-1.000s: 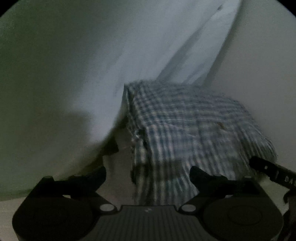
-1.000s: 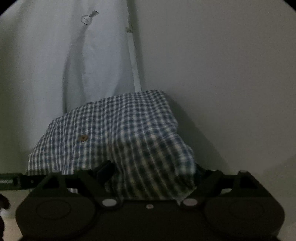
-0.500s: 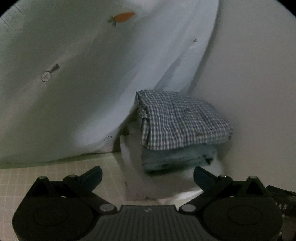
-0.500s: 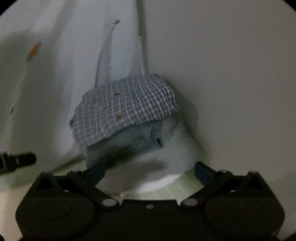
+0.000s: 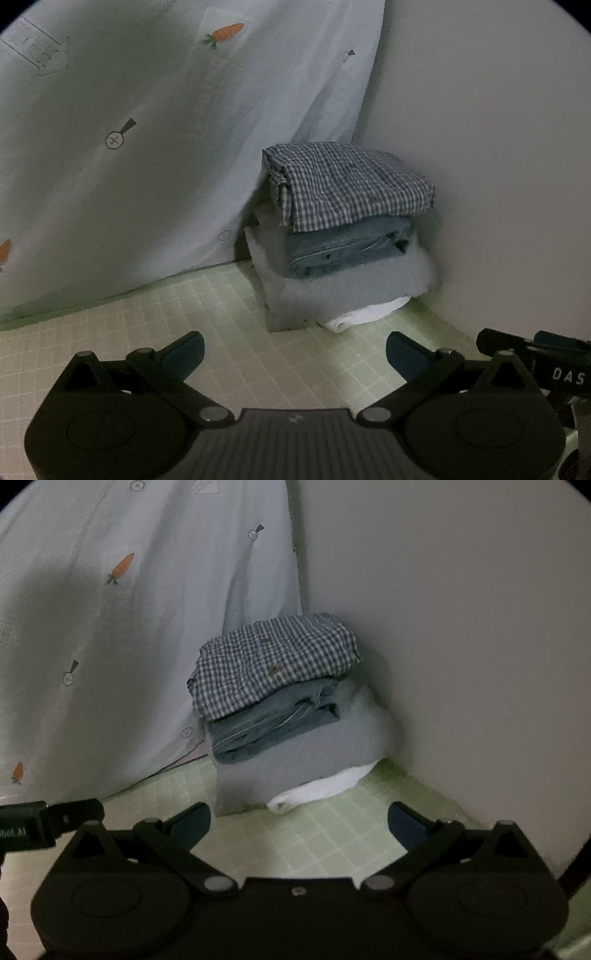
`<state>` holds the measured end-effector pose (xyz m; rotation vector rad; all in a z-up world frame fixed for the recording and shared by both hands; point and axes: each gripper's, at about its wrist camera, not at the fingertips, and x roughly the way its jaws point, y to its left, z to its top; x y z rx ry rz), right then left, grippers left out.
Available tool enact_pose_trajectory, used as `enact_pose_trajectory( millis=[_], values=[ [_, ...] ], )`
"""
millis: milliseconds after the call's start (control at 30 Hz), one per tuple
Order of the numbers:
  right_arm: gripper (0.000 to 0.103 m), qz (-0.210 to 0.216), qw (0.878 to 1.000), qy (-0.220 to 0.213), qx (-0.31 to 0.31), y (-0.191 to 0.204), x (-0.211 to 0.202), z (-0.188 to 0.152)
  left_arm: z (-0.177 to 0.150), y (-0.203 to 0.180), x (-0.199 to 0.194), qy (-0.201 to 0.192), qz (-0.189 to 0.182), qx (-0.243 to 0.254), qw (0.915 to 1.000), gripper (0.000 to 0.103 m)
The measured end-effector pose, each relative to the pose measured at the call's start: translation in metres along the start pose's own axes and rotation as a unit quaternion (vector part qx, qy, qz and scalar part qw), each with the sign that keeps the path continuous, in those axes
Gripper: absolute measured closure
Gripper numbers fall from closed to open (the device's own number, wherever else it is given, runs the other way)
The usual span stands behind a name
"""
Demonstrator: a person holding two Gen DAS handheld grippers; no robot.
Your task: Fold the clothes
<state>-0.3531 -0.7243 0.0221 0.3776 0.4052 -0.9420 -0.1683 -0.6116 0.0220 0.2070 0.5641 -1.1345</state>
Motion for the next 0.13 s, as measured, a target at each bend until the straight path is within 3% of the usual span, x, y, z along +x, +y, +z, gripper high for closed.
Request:
enact_pose_trajectory(
  millis=[133],
  values=[
    [0.000, -0.003, 1.000, -0.002, -0.002, 0.0073, -0.0113, -0.0056, -0.0056, -0.0011, -0.0091, -0.001, -0.006, 0.003, 1.0000, 0.000]
  ],
)
